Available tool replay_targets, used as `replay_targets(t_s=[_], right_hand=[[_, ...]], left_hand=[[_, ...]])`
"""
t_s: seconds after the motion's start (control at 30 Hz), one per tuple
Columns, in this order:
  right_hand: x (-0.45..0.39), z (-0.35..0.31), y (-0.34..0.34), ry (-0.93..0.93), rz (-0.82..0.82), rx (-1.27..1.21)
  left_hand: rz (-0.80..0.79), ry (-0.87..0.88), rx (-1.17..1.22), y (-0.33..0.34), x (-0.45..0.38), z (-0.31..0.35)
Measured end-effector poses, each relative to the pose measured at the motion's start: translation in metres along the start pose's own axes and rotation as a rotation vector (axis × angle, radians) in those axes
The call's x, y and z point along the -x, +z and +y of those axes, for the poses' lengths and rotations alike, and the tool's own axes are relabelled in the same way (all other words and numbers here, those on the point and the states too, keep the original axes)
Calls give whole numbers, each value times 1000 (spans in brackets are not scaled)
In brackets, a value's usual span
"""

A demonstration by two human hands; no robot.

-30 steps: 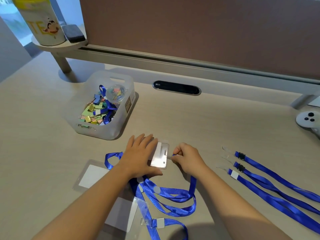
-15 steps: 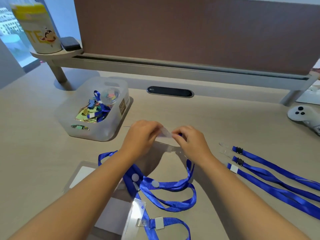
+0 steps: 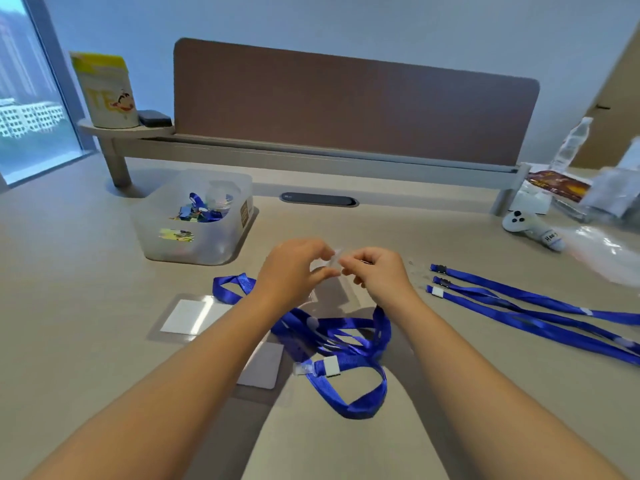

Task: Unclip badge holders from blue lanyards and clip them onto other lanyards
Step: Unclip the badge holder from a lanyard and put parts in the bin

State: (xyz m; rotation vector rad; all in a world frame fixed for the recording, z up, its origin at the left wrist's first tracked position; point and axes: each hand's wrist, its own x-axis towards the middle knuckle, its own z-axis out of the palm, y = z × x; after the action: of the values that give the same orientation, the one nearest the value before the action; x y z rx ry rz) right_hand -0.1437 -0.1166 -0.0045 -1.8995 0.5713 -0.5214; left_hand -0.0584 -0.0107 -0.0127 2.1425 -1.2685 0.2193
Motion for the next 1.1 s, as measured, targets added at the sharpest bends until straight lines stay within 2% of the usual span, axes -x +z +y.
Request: replay_targets(t_s=[0.27, 0.57, 0.8, 0.93, 1.1], right_hand=[[-3, 5, 1, 54, -140, -78], [-43, 1, 1, -92, -82, -64], [-63, 1, 4, -188, -11, 18], [-64, 3, 9, -221, 0, 20], [-70, -3, 3, -130, -48, -80]], left_hand=[[30, 5, -45, 3, 1, -8], [109, -78, 114, 3, -33, -9], [157, -99, 63, 5, -53, -8], [202, -142, 135, 7, -57, -9], [93, -213, 340, -2, -57, -10]])
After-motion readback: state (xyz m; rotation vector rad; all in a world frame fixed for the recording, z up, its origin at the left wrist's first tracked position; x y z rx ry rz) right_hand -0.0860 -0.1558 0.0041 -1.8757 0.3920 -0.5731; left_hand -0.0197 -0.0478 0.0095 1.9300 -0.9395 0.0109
